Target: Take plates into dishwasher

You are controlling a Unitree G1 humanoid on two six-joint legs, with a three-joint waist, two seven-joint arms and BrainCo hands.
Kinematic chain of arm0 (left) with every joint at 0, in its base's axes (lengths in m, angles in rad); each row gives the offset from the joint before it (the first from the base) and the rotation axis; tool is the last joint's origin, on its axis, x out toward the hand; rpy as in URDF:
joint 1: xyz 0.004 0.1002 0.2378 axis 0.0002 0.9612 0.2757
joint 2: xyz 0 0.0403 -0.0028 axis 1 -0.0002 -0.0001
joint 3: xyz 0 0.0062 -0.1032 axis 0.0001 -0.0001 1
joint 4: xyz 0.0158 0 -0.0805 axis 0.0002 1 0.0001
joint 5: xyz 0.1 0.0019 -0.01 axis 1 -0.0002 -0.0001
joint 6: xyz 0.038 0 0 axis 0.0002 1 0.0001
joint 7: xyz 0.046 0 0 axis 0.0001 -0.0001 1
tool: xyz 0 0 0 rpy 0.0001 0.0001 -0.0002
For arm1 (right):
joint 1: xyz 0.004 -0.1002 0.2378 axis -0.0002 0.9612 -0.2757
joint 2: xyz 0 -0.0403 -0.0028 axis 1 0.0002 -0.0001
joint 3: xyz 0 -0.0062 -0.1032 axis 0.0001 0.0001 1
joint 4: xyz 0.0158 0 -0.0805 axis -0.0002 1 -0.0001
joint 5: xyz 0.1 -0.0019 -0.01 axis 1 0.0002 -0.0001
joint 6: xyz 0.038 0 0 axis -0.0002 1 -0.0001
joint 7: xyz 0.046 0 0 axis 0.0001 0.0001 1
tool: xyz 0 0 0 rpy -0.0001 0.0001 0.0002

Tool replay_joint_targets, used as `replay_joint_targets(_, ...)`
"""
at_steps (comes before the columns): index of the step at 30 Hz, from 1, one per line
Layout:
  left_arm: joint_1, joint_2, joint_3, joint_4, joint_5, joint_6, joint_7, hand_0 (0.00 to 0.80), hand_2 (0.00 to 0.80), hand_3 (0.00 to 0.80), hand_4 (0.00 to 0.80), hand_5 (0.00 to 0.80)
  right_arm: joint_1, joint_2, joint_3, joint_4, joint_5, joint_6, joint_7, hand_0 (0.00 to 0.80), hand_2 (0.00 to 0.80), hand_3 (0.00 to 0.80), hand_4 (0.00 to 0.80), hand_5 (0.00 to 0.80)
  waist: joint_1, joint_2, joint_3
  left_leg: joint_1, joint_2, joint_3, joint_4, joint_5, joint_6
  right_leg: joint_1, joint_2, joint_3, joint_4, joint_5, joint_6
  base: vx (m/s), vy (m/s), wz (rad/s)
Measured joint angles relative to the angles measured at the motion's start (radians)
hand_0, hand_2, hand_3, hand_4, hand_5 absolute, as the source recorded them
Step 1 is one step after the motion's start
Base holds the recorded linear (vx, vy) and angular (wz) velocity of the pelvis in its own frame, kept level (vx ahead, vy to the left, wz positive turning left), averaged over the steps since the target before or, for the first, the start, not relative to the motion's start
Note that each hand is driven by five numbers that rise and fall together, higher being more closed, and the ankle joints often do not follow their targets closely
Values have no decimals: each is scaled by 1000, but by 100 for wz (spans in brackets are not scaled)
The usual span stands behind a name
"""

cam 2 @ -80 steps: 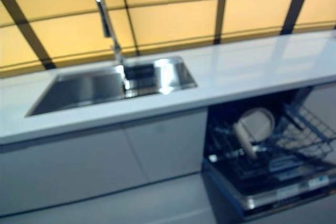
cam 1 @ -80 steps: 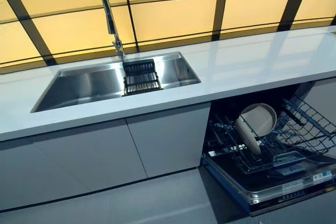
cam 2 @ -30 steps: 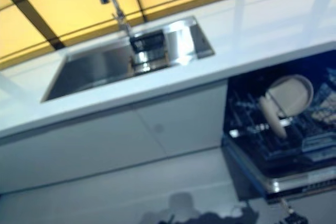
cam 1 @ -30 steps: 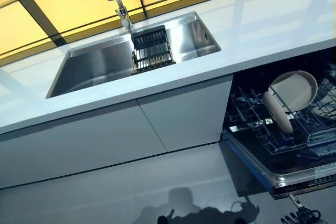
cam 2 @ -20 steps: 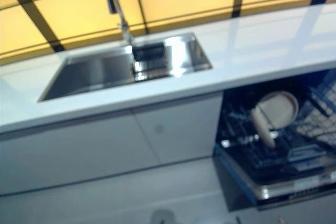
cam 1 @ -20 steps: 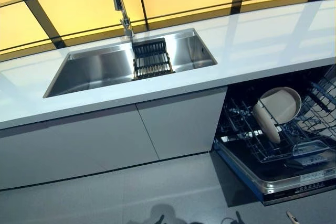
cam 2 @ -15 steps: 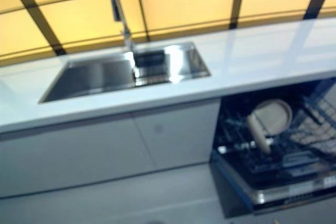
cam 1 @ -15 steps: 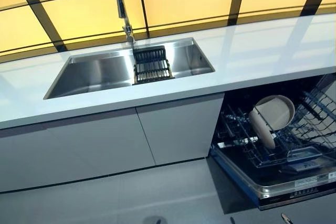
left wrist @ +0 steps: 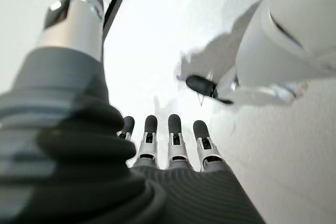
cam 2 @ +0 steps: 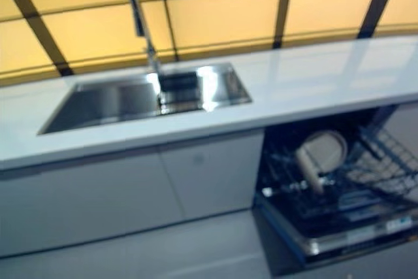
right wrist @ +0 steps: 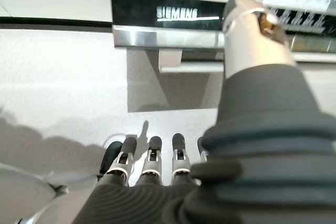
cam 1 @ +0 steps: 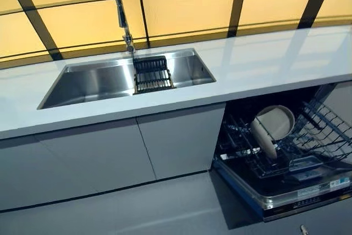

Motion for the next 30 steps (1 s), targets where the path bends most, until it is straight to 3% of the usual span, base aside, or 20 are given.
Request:
replay_joint_targets(2, 2, -16, 0, 0, 0, 0, -2, 0, 0, 0, 0, 0, -11, -30, -29, -1, 33, -10, -12, 0, 0, 0, 0, 0, 0, 46, 11, -20, -2, -1, 6, 1, 0, -16, -1, 1, -1, 4, 0, -96, 48, 0)
replay_joint_targets(6, 0, -37, -7, 0, -3, -5, -19, 0, 0, 0, 0, 0, -31, -71, -36, -9, 141, -38, -13, 0, 0, 0, 0, 0, -3, 97, 29, -31, -4, -1, 10, 3, -5, -28, -4, 2, -1, 3, 1, -106, 45, -1)
replay_joint_targets(13, -15, -75, -34, 8, -42, -22, -49, 0, 0, 0, 0, 0, -124, -97, -69, -56, 327, -125, 20, 0, 0, 0, 0, 0, -28, 168, 91, -74, -9, -1, 35, 3, -4, -82, -12, 10, 33, -2, 4, -94, 29, -2)
replay_joint_targets(18, -26, -99, -37, 3, -82, -40, -52, 0, 0, 0, 0, 0, -189, -124, -68, -125, 437, -197, 78, 0, 0, 0, 0, 0, -28, 228, 148, -112, -25, 7, 68, -1, 4, -179, -43, 13, 155, -34, 8, -108, 30, -8)
replay_joint_targets(25, -23, -103, -37, 0, -111, -40, -59, 0, 0, 0, 0, 0, -213, -126, -66, -132, 450, -221, 141, 0, 0, 0, 0, 0, -27, 229, 190, -126, -30, 13, 114, -15, 16, -260, -72, 14, 321, -107, 1, -3, 5, -2)
replay_joint_targets(30, 0, -119, -37, -4, -111, -36, -59, 0, 0, 0, 0, 0, -214, -139, -55, -159, 340, -215, 141, 0, 0, 0, 0, 0, -27, 232, 193, -125, -30, 6, 138, -14, 15, -278, -83, 13, 402, -141, -8, 45, 15, 2)
